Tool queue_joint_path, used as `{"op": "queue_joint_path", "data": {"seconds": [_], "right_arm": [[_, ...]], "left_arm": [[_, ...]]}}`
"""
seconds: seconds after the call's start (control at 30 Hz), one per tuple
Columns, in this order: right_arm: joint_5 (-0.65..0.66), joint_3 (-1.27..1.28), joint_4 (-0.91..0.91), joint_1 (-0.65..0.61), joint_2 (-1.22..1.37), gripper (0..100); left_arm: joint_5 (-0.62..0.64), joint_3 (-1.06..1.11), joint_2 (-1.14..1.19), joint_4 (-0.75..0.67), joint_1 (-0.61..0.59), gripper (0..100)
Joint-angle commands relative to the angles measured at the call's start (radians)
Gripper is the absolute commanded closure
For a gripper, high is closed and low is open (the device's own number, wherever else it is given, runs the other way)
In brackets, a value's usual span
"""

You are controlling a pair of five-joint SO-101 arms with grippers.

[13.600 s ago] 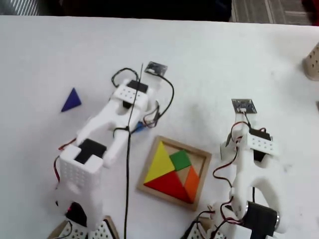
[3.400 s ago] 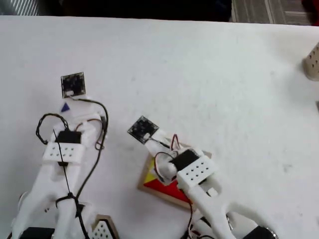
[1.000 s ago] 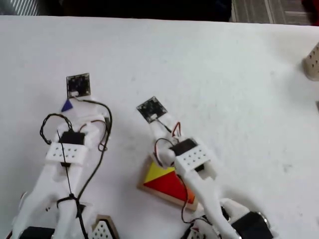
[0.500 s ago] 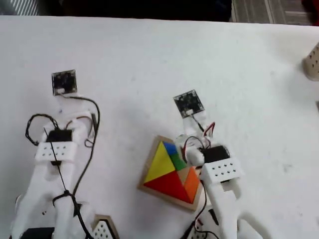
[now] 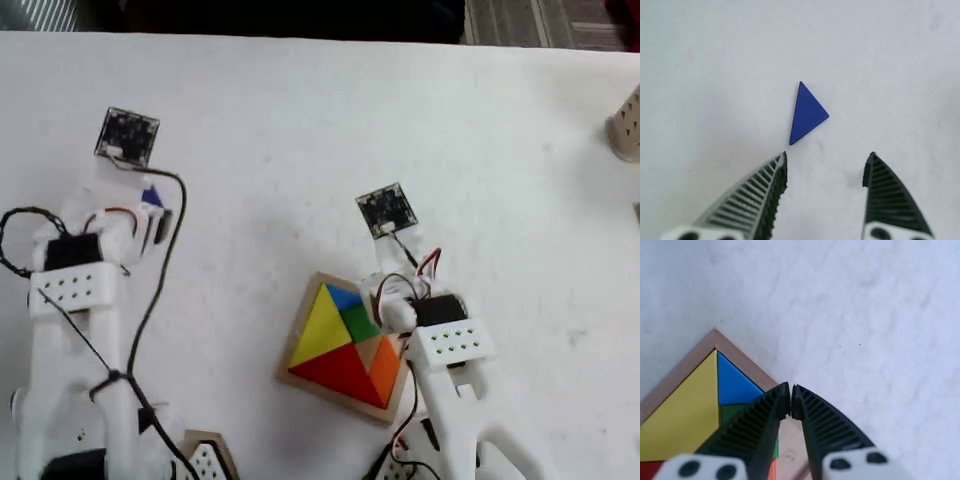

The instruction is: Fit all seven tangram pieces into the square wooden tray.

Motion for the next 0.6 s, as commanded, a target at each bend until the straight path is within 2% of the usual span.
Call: {"op": "queue_joint_path", "data": {"seconds": [0.0,0.3,0.57], "right_arm": [[0.011,-0.006,0.004,0.01,-0.025,98.1],[0.012,-0.006,0.002,0.01,-0.025,98.1],[0.012,-0.006,0.002,0.005,-0.025,98.1]], "left_arm": [[-0.031,-0.176,0.17,0.061,-0.027,75],[-0.035,-0.511,0.588,0.066,-0.027,75],[-0.035,-0.873,0.964,0.203,-0.041,74]]}}
